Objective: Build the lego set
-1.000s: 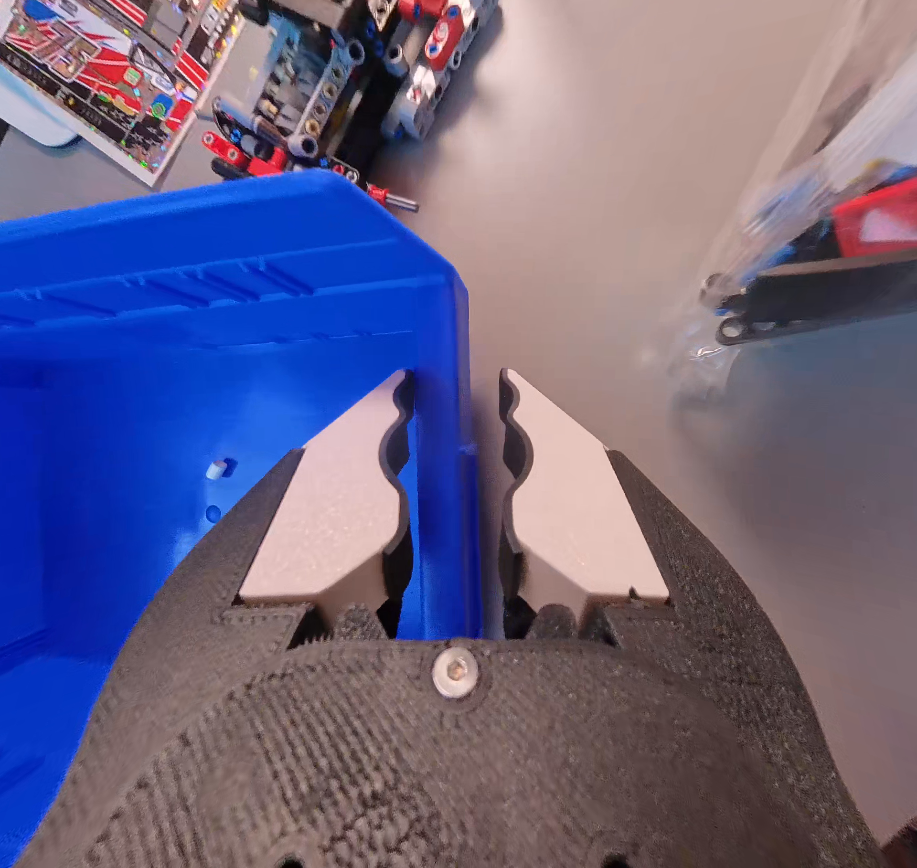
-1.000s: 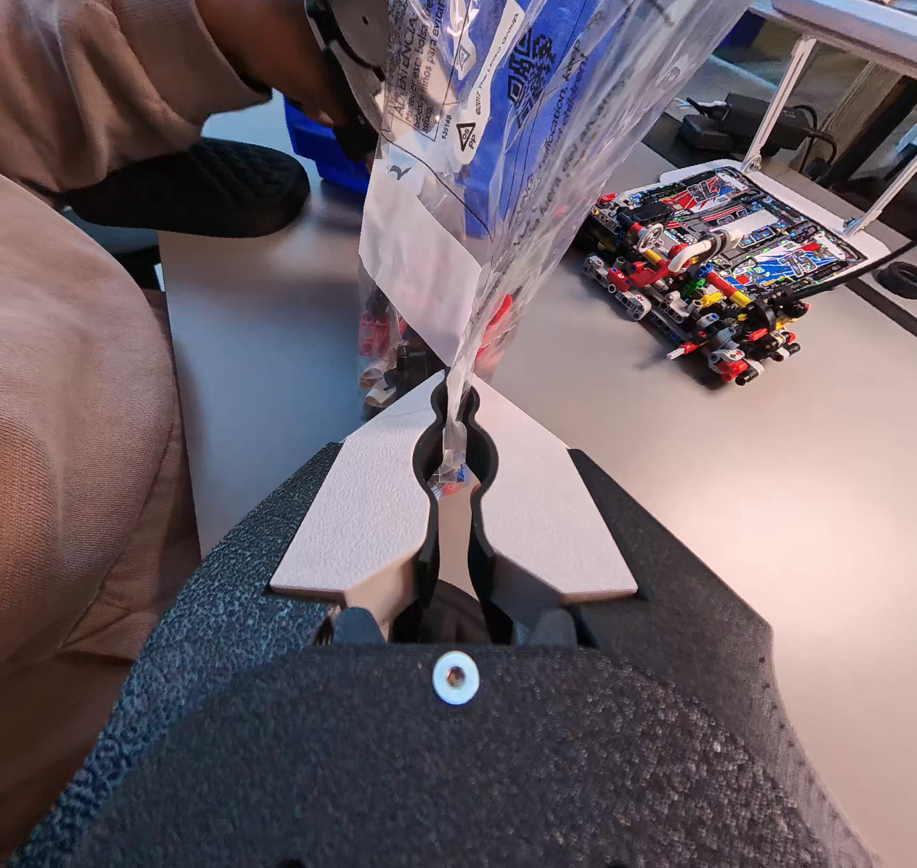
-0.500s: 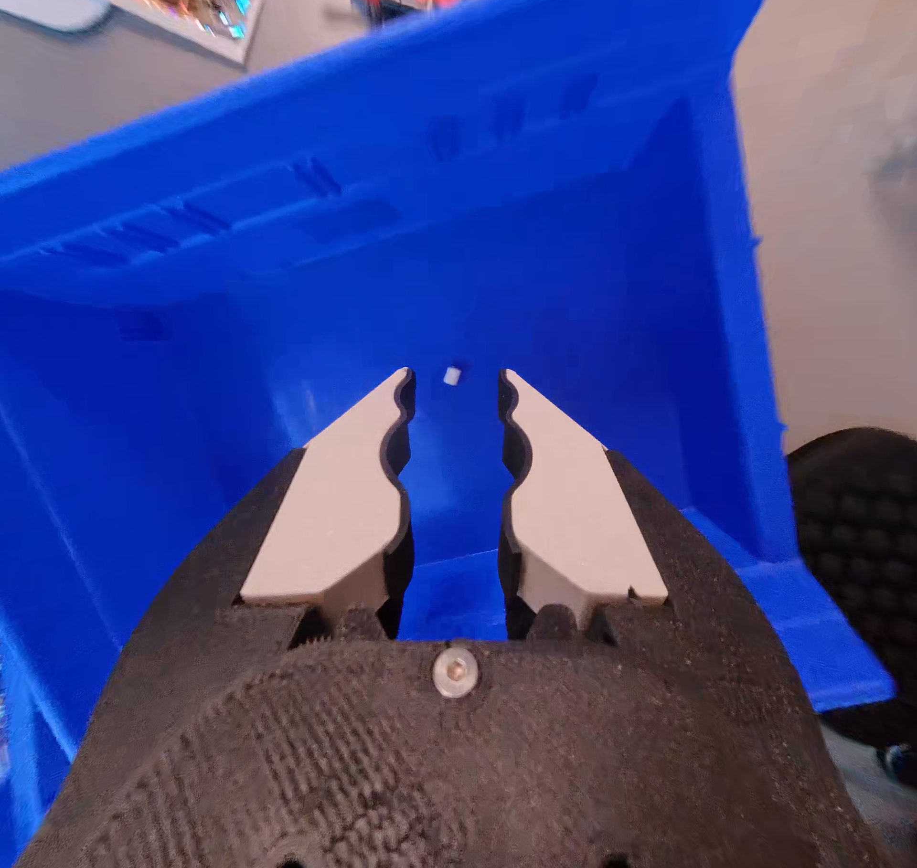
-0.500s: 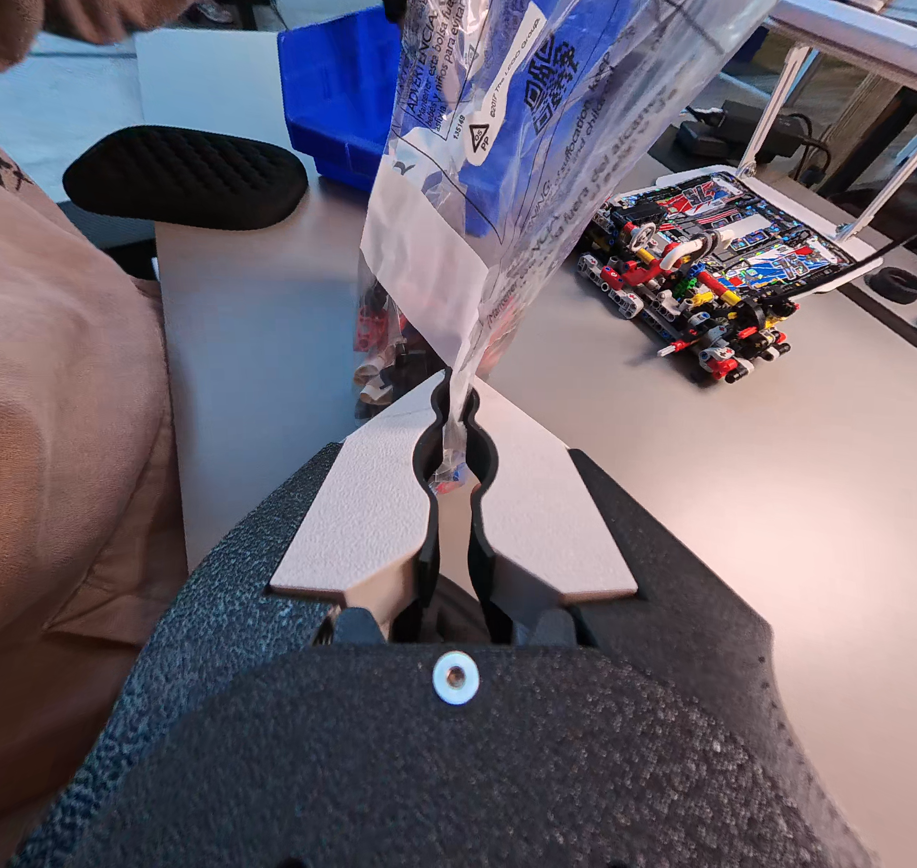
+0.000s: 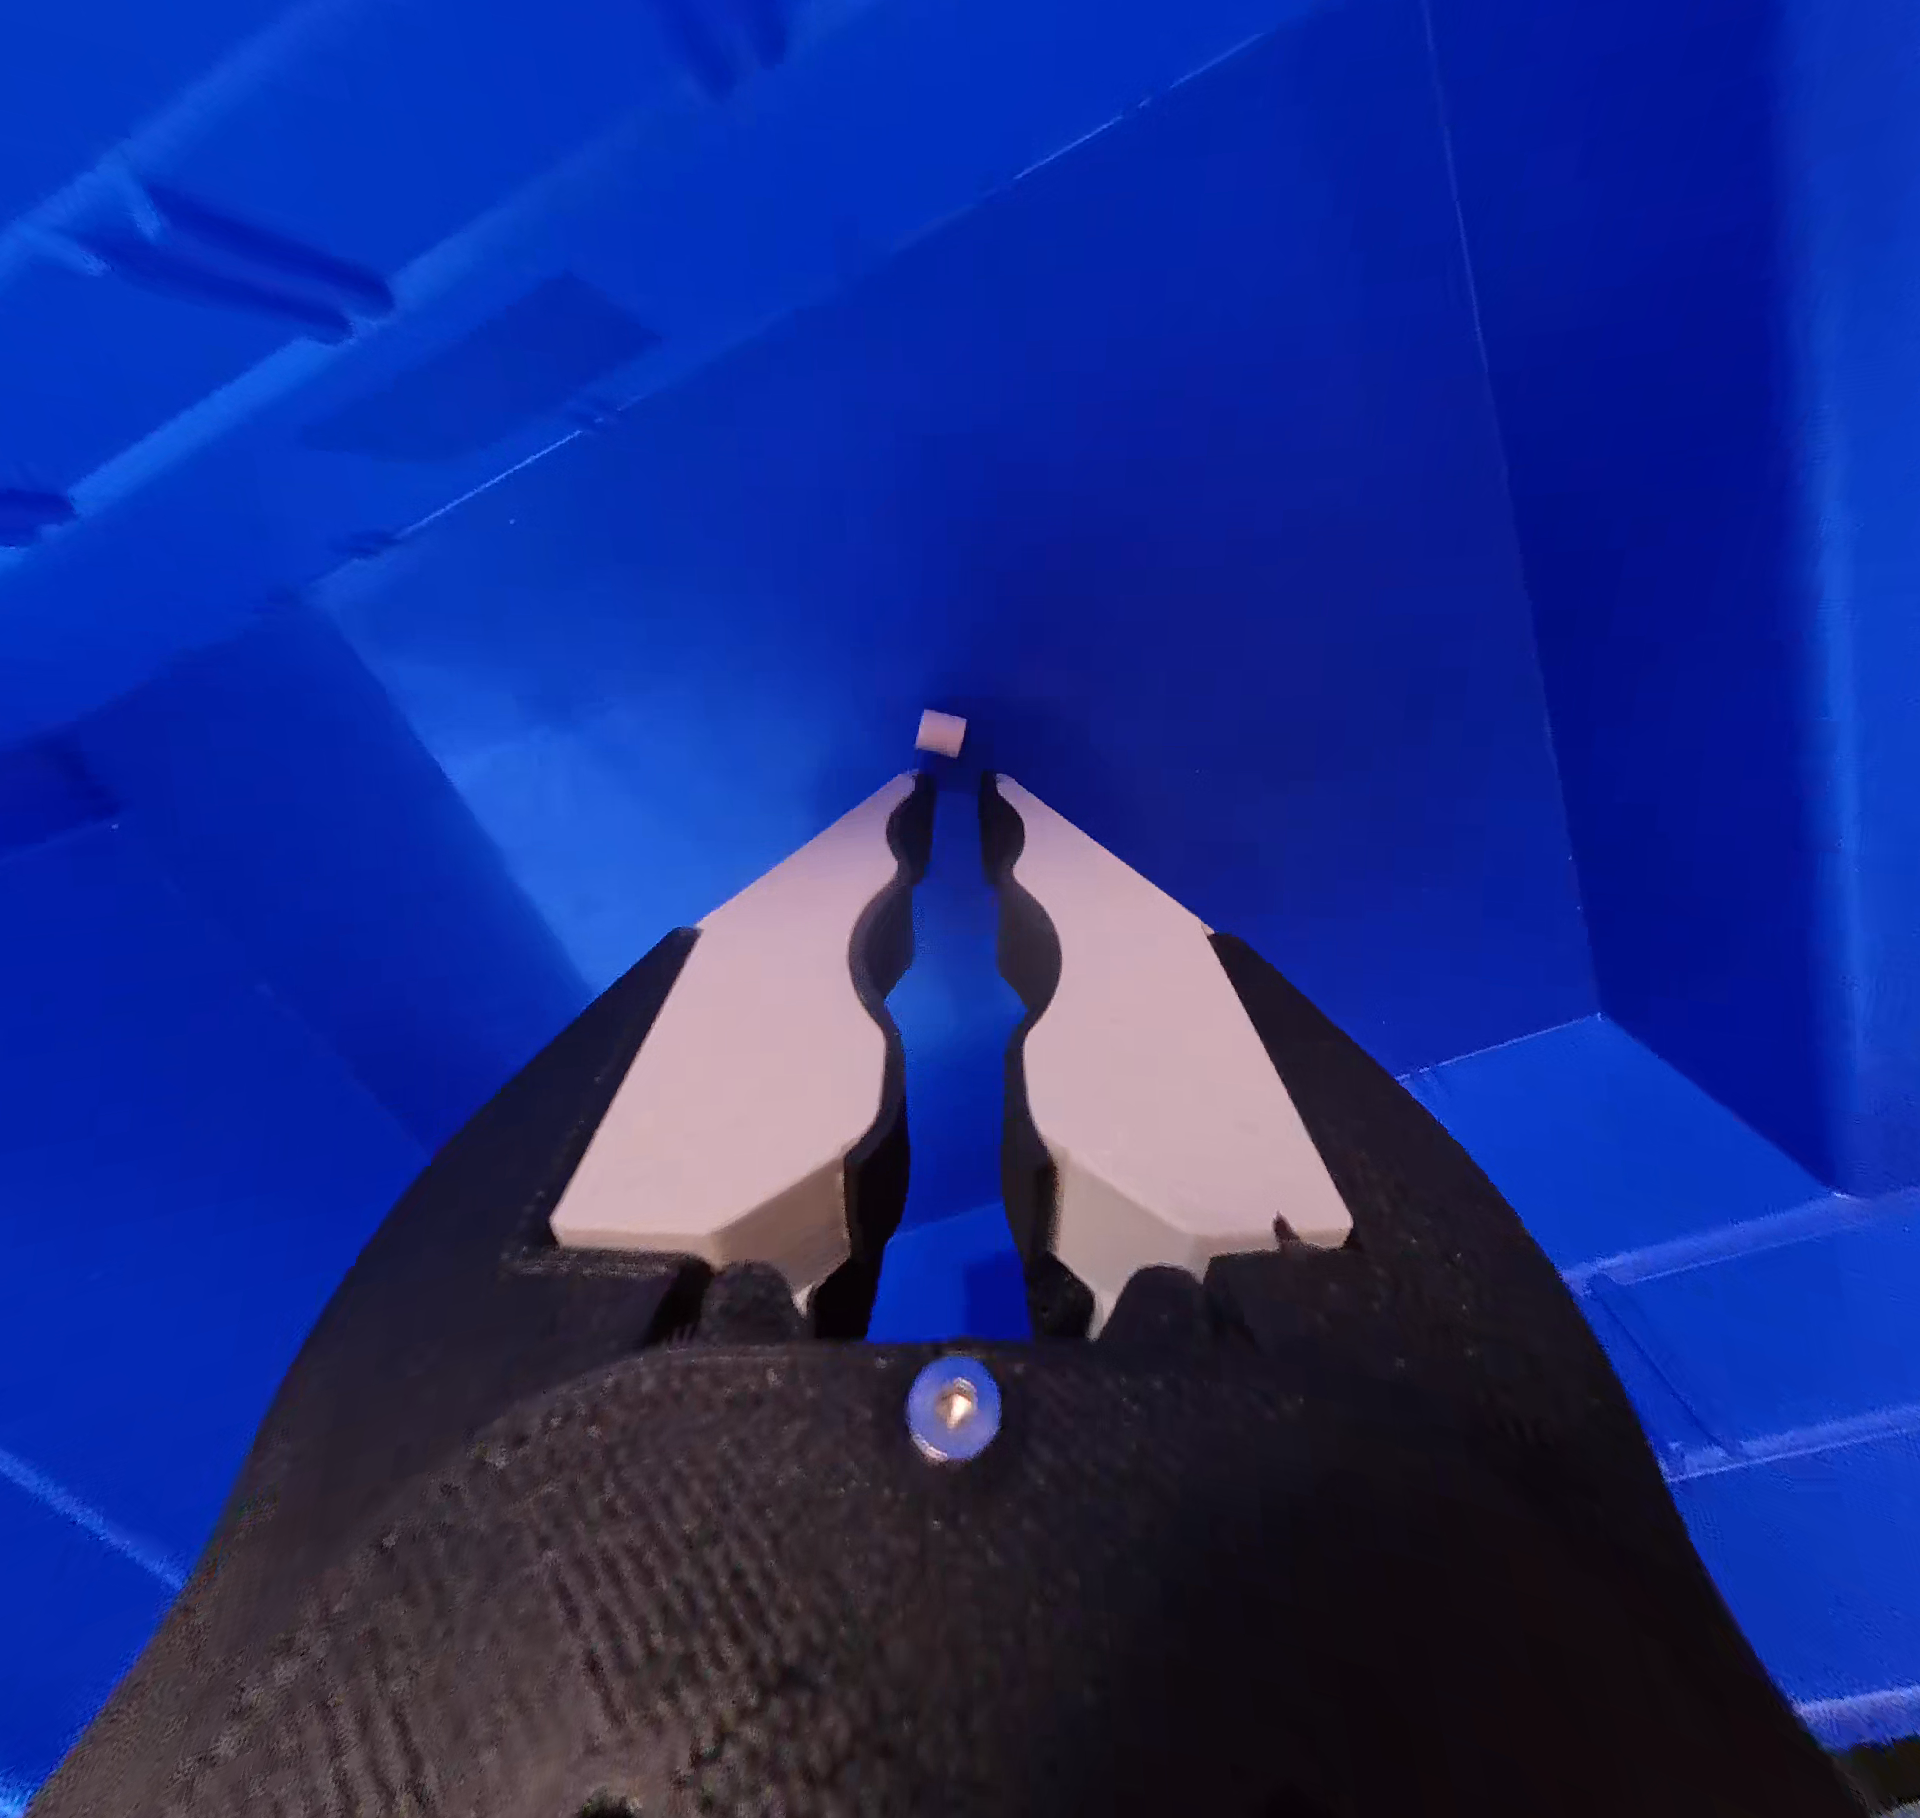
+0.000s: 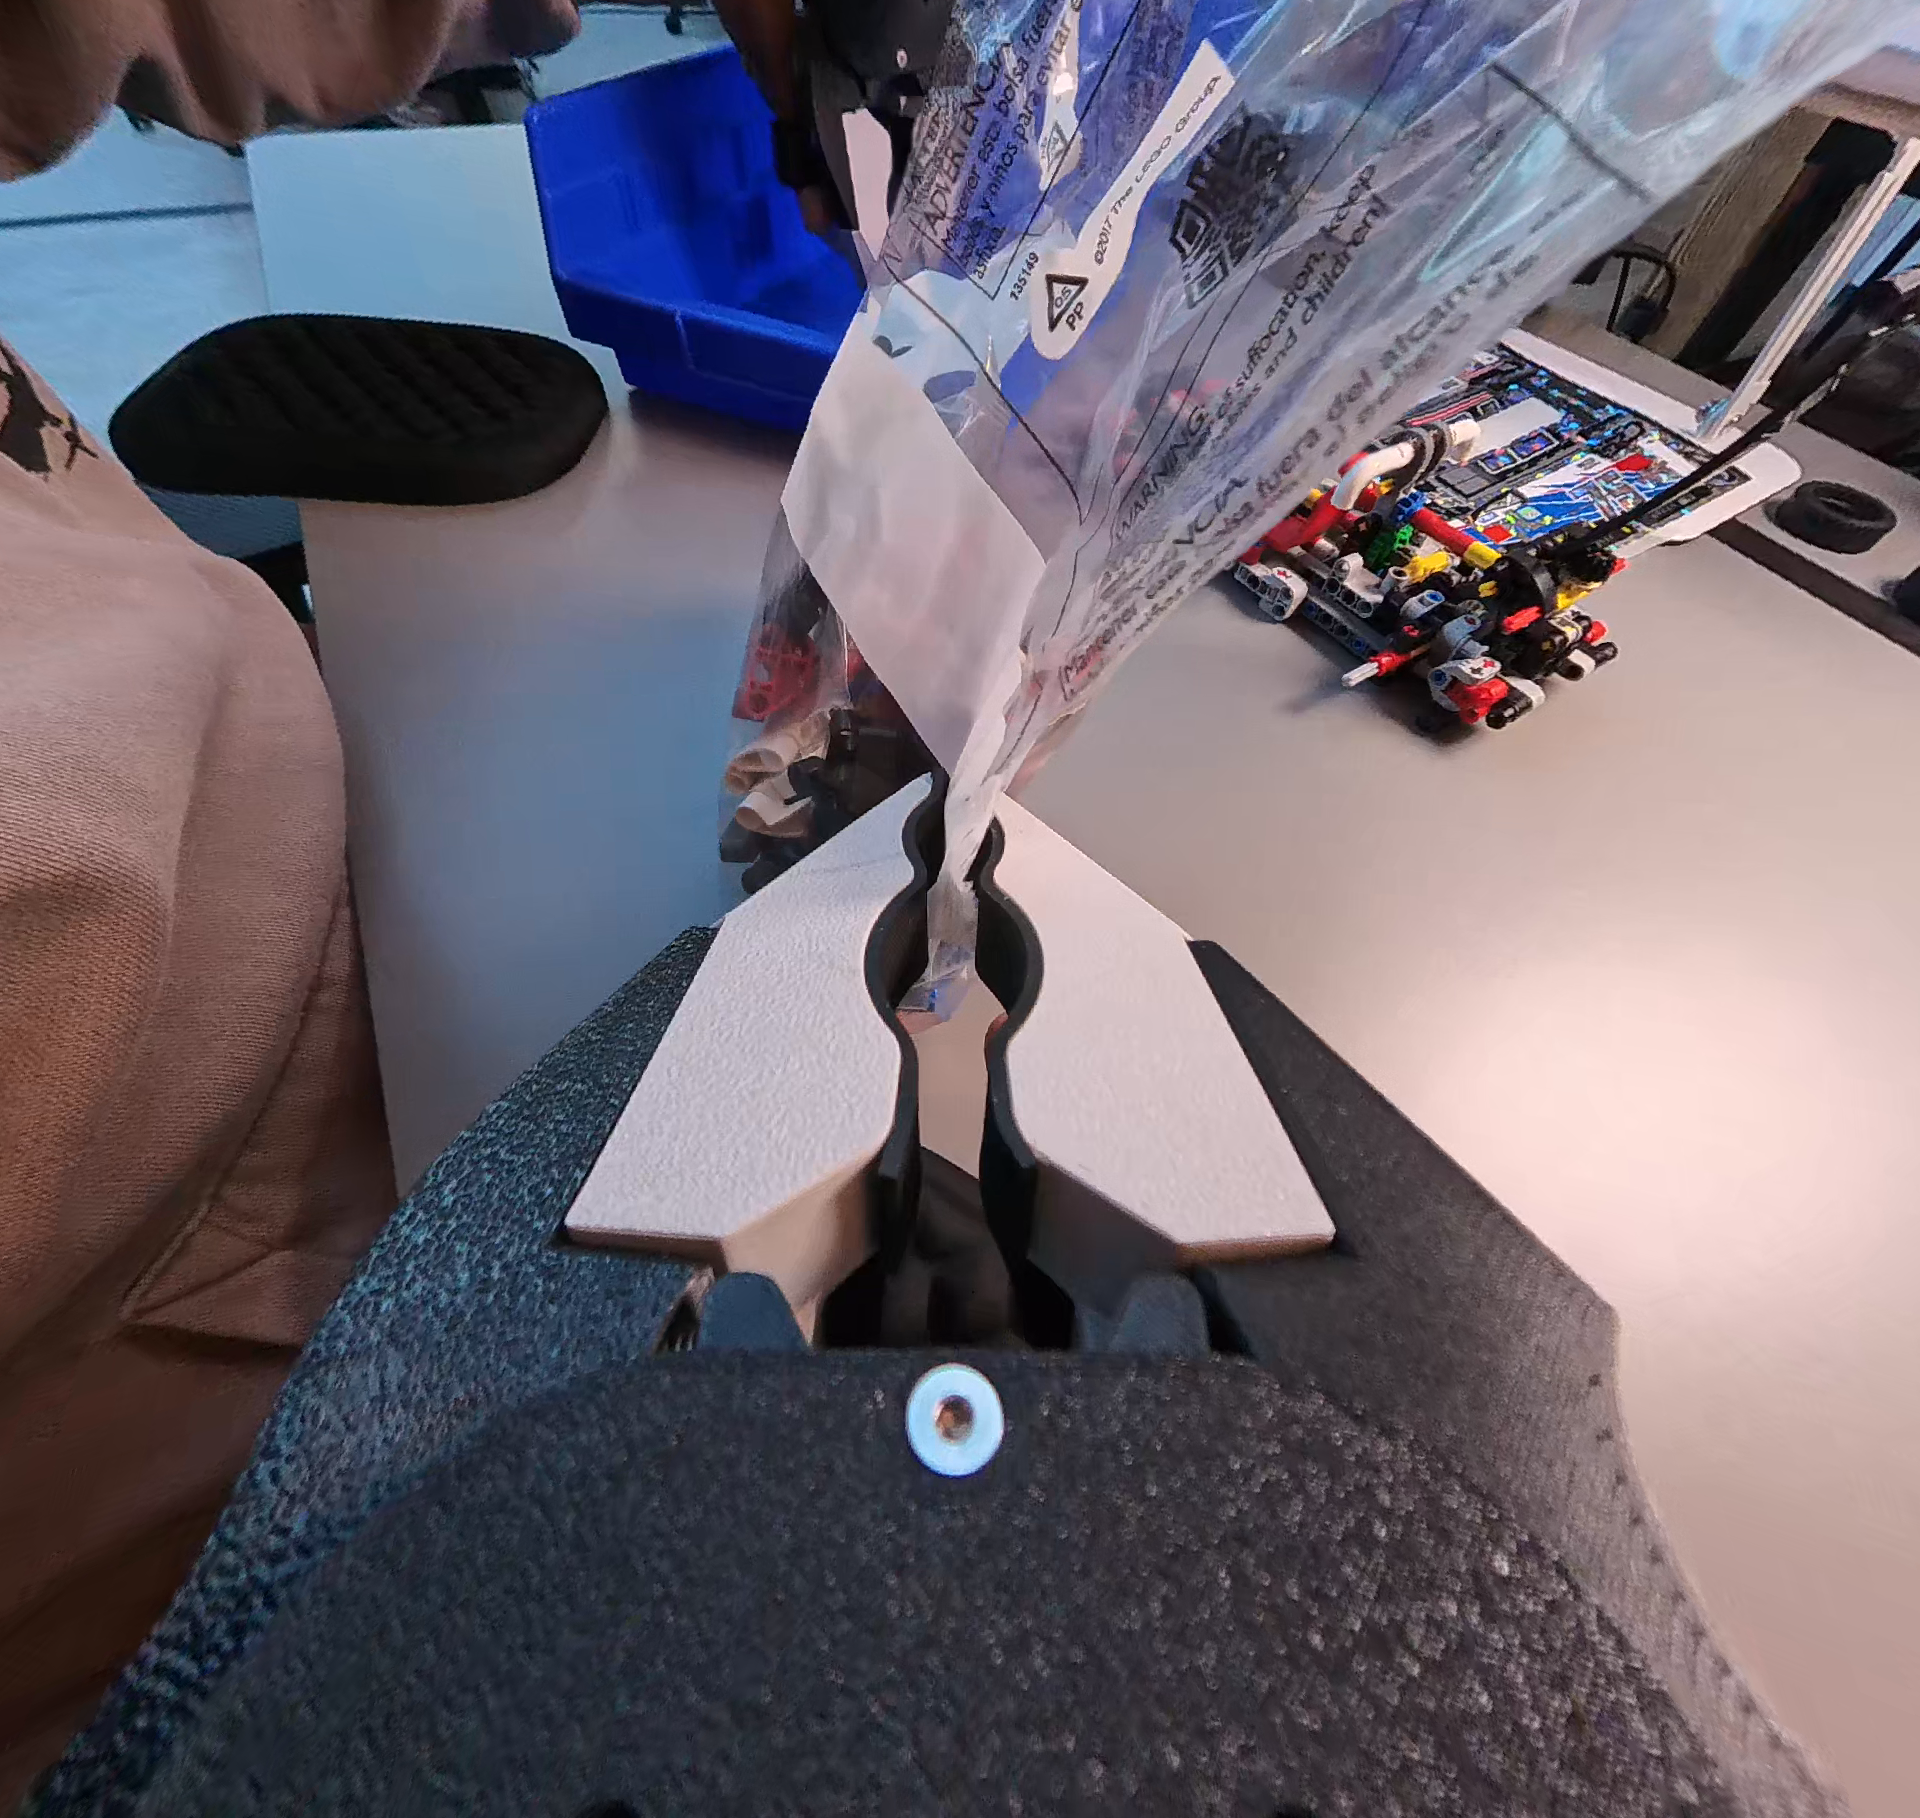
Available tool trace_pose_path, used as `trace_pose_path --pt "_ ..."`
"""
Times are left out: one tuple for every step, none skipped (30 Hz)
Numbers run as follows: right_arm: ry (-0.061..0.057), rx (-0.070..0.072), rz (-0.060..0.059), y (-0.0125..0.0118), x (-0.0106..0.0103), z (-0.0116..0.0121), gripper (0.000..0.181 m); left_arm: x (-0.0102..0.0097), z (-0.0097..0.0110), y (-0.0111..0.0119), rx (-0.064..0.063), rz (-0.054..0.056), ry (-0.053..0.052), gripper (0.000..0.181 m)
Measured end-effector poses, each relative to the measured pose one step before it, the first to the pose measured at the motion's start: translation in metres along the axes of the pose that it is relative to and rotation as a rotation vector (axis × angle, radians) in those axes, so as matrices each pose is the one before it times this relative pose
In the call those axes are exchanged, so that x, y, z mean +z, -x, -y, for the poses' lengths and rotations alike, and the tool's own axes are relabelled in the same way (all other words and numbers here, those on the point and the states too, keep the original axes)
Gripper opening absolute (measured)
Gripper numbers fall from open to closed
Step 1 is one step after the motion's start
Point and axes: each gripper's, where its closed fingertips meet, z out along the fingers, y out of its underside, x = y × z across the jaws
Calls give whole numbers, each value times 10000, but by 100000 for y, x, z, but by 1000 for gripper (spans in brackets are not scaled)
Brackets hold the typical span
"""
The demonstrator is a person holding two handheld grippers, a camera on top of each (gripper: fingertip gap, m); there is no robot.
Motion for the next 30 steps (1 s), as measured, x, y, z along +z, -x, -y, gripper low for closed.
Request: trace_pose_path --pt "-21 32 4 -16 -6 -36 0 -25 22 177 -83 92 -22 11" --pt "-21 28 1 -12 -2 -22 0 12 95 -42 -97 -42 -74 16" --pt "-18 11 -2 21 -14 -26 0 32 200 -115 -96 -82 -128 20" --pt "-17 0 -15 15 -13 -15 0 40 201 -16 -77 -7 -122 22" --pt "-17 -1 -6 37 -15 -15 0 44 252 -66 -45 -32 -132 23" --pt "-18 4 -8 8 -8 -13 0 62 323 -149 6 -62 -167 25" --pt "-14 12 -9 0 -19 -22 0 65 292 -52 60 19 -131 25" --pt "-7 22 -4 -22 -4 -39 0 23 182 65 99 88 -58 25" --pt "-1 28 -1 -14 -5 -24 0 14 127 169 78 125 -14 25" --pt "0 13 4 4 -1 -23 0 24 83 83 35 42 -9 21" --pt "5 0 -3 -5 -9 -20 0 31 50 -184 19 -128 3 15" --pt "18 -1 -1 9 -2 -31 0 46 75 -184 53 -92 -25 10" --pt "18 -12 -8 3 -4 -31 0 29 98 -29 77 24 -47 6" --pt "7 -11 -7 13 -10 -42 0 12 79 38 46 63 -41 6" --pt "0 12 -3 -7 -3 -44 0 16 52 30 6 24 -39 6" --pt "-2 33 -8 -29 -1 -54 0 12 81 47 -8 29 -64 6" --pt "-1 34 1 -14 10 -62 0 3 57 51 7 32 -60 6" --pt "-5 20 -8 -38 10 -46 0 -2 51 28 12 33 -51 6" --pt "-4 13 -8 -23 -2 -29 0 -52 114 30 15 39 -70 6" --pt "-2 14 5 -5 -7 -23 0 -228 203 -43 24 -2 -98 6" --pt "-3 -1 9 30 -15 9 0 -495 478 9 30 29 -203 6" --pt "3 -22 4 21 -2 8 0 -809 839 148 49 102 -305 6" --pt "11 -23 16 26 -9 6 0 -1027 1198 293 66 151 -377 6" --pt "8 -15 22 30 -9 20 0 -1109 1541 484 84 191 -408 6" --pt "10 -7 21 -5 1 8 0 -1019 1794 676 106 216 -402 6" --pt "2 -13 21 3 17 14 0 -734 1909 805 99 182 -349 6" --pt "-8 -14 18 -13 17 24 0 -319 1852 772 106 67 -216 6" --pt "-12 -3 19 -13 25 21 0 154 1732 872 83 87 -98 6" --pt "-8 11 10 -16 29 -4 0 575 1659 996 112 129 -33 6" --pt "-12 14 -5 -13 31 -8 0 920 1419 547 107 -192 114 6"
